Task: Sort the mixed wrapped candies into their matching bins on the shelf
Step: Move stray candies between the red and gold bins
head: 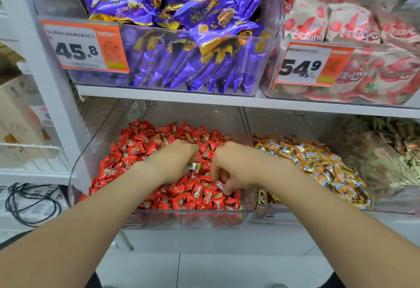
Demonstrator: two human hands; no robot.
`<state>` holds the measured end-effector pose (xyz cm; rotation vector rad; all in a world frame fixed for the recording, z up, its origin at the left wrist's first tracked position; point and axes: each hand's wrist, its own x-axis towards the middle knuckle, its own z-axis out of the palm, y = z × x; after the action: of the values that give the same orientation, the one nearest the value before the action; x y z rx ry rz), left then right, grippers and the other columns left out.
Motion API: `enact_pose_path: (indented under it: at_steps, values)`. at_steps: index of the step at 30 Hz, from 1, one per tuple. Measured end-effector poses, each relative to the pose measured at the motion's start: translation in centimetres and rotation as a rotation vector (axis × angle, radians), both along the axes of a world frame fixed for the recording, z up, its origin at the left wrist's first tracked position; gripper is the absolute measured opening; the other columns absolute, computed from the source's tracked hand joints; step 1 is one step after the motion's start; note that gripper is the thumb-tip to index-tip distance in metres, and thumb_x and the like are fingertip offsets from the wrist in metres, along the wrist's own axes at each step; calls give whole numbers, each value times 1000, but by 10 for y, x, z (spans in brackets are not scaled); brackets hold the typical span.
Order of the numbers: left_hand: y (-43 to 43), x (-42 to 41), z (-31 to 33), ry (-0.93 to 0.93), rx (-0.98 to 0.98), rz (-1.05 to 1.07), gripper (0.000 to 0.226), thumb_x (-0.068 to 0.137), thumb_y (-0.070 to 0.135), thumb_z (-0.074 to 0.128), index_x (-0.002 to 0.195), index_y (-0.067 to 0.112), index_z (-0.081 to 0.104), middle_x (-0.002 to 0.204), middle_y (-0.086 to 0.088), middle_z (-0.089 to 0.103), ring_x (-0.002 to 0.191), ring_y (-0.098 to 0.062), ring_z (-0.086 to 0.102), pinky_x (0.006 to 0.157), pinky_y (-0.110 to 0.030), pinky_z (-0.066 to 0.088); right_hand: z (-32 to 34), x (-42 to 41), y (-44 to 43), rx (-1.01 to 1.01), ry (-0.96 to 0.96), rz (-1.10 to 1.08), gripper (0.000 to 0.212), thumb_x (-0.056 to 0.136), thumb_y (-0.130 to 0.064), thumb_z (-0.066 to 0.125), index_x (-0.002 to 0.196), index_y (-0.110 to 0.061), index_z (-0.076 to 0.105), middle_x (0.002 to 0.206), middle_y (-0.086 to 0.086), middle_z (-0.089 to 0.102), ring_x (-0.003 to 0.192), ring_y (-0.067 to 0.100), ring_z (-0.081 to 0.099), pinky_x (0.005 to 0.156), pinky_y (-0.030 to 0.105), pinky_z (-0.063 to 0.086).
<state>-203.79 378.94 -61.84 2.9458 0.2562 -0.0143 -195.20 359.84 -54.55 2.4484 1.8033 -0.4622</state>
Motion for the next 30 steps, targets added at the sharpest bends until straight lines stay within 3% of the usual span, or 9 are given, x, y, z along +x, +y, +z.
enact_pose_path:
  at_steps: [3, 6, 10, 13, 17, 20, 23, 27, 30]
  values:
    - [-2, -4, 6, -113, -136, 62, 29, 88, 17, 77, 90, 29, 51, 86, 3, 62, 79, -20, 60, 69, -39, 52, 3, 6, -7, 232, 111, -42, 26, 82, -23, 85, 107, -29, 82, 79, -14, 74, 71, -3, 66, 74, 17, 53]
    - [-7, -9, 18, -193, -315, 118, 18, 94, 17, 68, 97, 32, 60, 83, 5, 67, 75, -14, 61, 68, -34, 50, 7, 15, -19, 432, 187, -143, 20, 88, -25, 78, 106, -30, 81, 69, -25, 67, 65, -1, 63, 67, 10, 45]
    - [-25, -13, 32, -121, -964, 285, 22, 102, 5, 47, 102, 16, 66, 89, -13, 64, 72, -21, 61, 66, -40, 59, 11, 17, -29, 512, 429, -259, 19, 96, -17, 71, 113, -25, 77, 86, -13, 77, 79, -3, 70, 77, 18, 53]
    - [-38, -14, 41, -64, -1421, 445, 31, 97, -10, 35, 103, 3, 61, 96, -17, 51, 71, -21, 50, 56, -33, 50, 10, 13, -27, 550, 495, -327, 22, 104, -15, 55, 110, -26, 73, 78, -3, 72, 64, 12, 60, 59, 27, 45]
    - [-35, -18, 48, 46, -1717, 567, 29, 81, -5, 33, 95, 3, 57, 99, -21, 52, 66, -26, 51, 57, -33, 47, 12, 11, -24, 665, 437, -412, 34, 105, -20, 41, 82, -16, 66, 64, 5, 46, 56, 18, 41, 56, 34, 34]
    - [-33, -19, 56, 169, -1650, 524, 15, 84, 23, 44, 77, 13, 54, 77, -13, 55, 61, -24, 51, 52, -27, 41, 11, 5, -25, 641, 344, -335, 35, 109, -29, 50, 84, -12, 68, 63, 6, 65, 49, 13, 60, 53, 32, 50]
    - [-31, -13, 47, 122, -1431, 499, 43, 105, 42, 44, 71, 17, 51, 69, -6, 53, 57, -19, 49, 49, -26, 42, 3, 6, -24, 498, 303, -228, 23, 107, -9, 53, 112, -16, 75, 84, 1, 75, 59, 7, 70, 63, 25, 58]
    - [-33, -13, 34, 9, -1187, 289, 32, 112, 16, 42, 93, 9, 67, 71, 0, 63, 64, -16, 55, 58, -30, 50, 4, 0, -18, 386, 146, -76, 38, 93, -5, 53, 108, -27, 81, 75, -15, 71, 65, -6, 61, 67, 7, 45]
    - [-31, -11, 30, -12, -733, 62, 29, 109, 14, 46, 93, 22, 69, 66, 15, 59, 61, -7, 51, 59, -29, 45, 1, -7, -16, 187, -35, -5, 26, 87, -22, 65, 104, -36, 80, 78, -18, 71, 88, 3, 65, 79, 30, 58]
